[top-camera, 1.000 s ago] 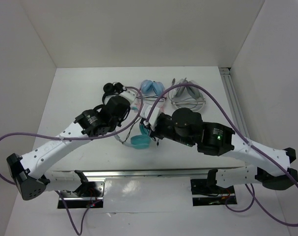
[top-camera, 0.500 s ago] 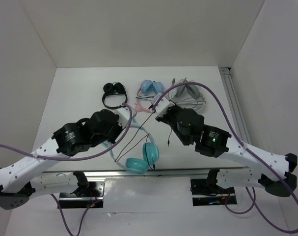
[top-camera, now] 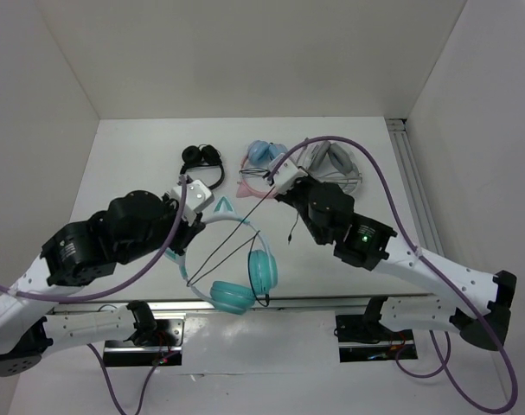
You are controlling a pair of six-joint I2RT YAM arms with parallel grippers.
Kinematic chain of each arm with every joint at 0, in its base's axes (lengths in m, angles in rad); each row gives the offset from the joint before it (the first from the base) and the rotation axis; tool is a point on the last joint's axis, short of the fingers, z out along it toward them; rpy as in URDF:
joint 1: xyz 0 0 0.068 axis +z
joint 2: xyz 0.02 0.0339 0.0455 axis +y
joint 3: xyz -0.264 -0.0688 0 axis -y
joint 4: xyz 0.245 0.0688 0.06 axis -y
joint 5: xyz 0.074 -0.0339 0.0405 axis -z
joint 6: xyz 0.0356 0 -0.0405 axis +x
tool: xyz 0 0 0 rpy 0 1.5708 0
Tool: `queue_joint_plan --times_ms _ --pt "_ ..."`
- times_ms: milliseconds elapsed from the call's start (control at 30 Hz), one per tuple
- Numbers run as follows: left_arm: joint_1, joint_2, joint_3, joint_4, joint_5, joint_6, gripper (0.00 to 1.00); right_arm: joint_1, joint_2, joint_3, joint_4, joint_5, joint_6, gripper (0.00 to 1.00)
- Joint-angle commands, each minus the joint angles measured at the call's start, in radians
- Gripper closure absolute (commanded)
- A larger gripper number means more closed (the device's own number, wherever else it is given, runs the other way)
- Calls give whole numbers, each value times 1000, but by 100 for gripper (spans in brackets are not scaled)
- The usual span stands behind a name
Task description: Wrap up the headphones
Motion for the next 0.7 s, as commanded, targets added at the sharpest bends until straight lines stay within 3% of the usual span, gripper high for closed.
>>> queue_joint_plan --times_ms 0,100,200,467,667 --pt "-6 -28 105 -7 30 -31 100 -34 55 19 83 28 34 100" --pt "-6 -16 139 -25 21 -51 100 -69 110 28 92 41 74 100" --pt "-6 -16 168 -25 -28 -97 100 -123 120 37 83 -45 149 100" --pt "-6 -27 214 -25 -100 -155 100 -234 20 -20 136 -407 295 100" --pt "-6 -16 236 -5 -90 -200 100 -269 58 -40 146 -450 337 100"
